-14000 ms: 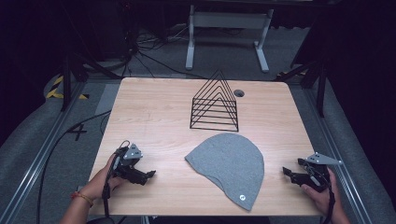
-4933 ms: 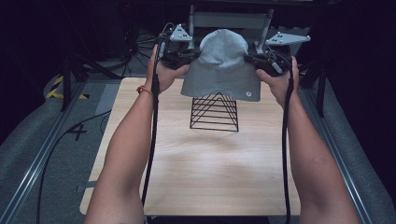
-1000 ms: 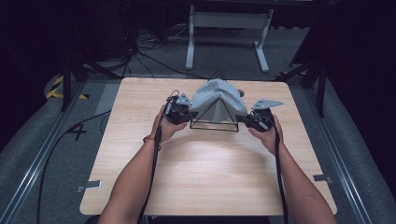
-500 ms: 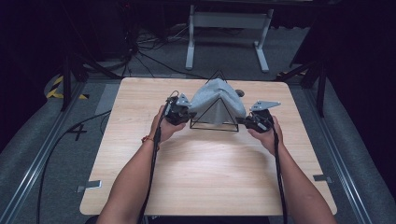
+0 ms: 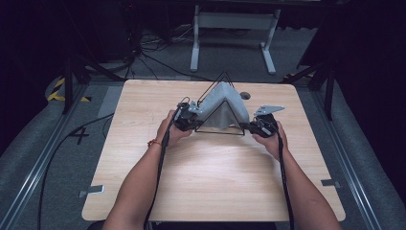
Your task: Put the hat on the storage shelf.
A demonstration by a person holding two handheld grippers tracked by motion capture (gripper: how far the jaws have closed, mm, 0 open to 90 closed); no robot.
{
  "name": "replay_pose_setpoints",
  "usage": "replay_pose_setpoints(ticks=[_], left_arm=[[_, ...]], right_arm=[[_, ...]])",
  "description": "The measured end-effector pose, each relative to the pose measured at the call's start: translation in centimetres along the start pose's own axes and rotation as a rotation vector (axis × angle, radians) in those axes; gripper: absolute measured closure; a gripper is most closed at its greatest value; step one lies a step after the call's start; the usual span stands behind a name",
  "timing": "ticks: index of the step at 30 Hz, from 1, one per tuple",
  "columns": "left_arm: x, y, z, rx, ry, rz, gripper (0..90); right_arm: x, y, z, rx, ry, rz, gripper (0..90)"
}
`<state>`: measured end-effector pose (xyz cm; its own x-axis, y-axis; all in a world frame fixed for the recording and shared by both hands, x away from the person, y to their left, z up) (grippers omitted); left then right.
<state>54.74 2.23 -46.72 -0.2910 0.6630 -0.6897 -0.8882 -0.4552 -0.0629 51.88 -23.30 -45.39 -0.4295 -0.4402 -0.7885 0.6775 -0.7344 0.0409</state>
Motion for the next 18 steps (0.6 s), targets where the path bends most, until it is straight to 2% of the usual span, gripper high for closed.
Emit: replay_pose_setpoints(ticks=[2,4,7,10,12,14,16,18], left_arm=[[-0.1,0.2,0.2,0.01,0.011,-0.003,87.2],[0.0,0.3,0.5,0.005,0.0,-0.021,87.2],[0.0,0.1,0.9,0.009,0.018,0.001,87.1],[0.1,0.0,0.9,0.013,0.031,0.005,87.1],[0.1,0.1,0.7,0.027,0.023,0.009,87.0],[0.0,0.2,0.4,0.018,0.019,0.008,87.1],[-0.1,0.4,0.2,0.021,0.016,0.01,87.0],[0.0,0.3,0.1,-0.003,0.003,0.004,87.0]], right_arm=[[0.1,0.1,0.1,-0.005,-0.01,-0.008,86.9],[0.3,0.0,0.3,0.007,-0.029,0.016,86.9],[0.7,0.7,0.2,0.024,-0.034,0.01,87.0],[0.8,1.0,0.0,0.019,-0.03,-0.008,87.0],[1.0,0.9,-0.6,0.015,-0.048,0.004,87.1],[1.1,0.9,-1.0,0.028,-0.052,0.012,87.3],[1.2,1.0,-1.1,0.017,-0.048,-0.004,87.3],[1.2,1.0,-1.0,0.015,-0.048,-0.01,87.2]])
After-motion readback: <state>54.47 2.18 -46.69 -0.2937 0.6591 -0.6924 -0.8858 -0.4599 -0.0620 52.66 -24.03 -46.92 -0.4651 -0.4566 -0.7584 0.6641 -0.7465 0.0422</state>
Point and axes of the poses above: each handheld gripper's, and its own axes: z roughly backward along the jaws, x roughly out of its underside, y roughly to its right, the point moved 5 cm from there along -z, roughly forward along the jaws, and after that the axes turned 3 degrees about x, right-handed, at the moved point
